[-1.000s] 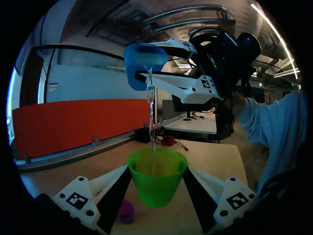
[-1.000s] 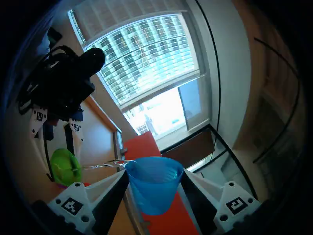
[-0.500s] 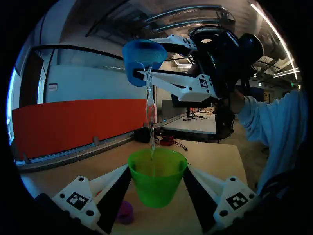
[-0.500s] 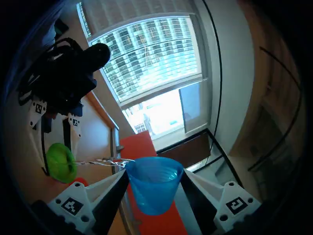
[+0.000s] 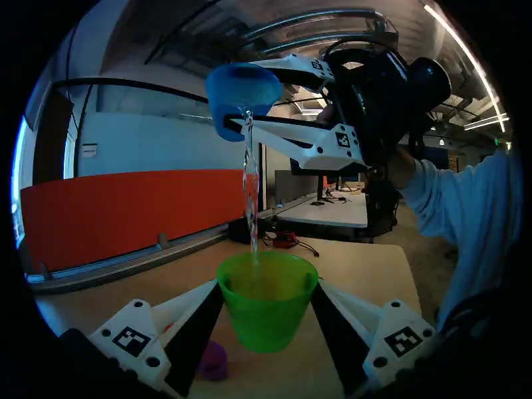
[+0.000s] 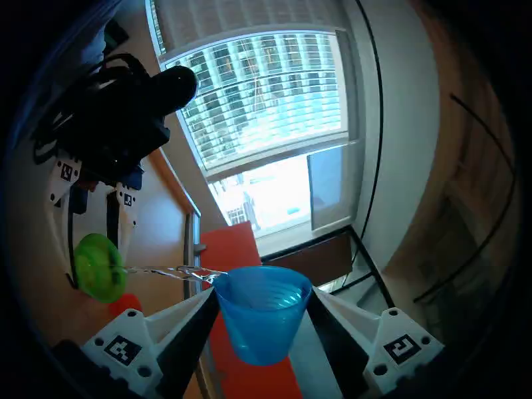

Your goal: Pour water

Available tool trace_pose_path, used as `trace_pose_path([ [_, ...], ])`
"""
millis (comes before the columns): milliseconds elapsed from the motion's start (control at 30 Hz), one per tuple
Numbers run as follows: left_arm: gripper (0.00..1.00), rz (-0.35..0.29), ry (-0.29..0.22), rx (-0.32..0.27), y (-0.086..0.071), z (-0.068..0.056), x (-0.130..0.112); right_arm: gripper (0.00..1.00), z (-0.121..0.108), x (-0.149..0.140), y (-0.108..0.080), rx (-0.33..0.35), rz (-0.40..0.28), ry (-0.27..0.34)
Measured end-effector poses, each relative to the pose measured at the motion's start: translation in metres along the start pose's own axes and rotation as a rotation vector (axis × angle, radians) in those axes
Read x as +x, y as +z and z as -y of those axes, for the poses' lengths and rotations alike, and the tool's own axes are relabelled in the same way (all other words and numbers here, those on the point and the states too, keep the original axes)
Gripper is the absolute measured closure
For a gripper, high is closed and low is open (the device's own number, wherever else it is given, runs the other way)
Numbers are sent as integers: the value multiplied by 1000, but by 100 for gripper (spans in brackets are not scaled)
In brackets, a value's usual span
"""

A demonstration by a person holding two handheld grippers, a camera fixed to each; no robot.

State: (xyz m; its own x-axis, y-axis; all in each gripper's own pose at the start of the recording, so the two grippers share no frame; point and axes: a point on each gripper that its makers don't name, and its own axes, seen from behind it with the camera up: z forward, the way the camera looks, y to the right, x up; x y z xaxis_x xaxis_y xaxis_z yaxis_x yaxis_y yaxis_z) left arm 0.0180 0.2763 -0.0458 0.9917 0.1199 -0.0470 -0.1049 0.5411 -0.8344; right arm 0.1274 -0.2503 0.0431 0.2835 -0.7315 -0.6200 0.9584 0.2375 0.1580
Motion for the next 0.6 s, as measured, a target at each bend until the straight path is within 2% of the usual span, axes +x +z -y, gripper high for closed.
trace_pose_path([
  [600, 15, -7, -7, 0, -3, -2, 3, 9, -6, 5, 0, -6, 2, -93],
])
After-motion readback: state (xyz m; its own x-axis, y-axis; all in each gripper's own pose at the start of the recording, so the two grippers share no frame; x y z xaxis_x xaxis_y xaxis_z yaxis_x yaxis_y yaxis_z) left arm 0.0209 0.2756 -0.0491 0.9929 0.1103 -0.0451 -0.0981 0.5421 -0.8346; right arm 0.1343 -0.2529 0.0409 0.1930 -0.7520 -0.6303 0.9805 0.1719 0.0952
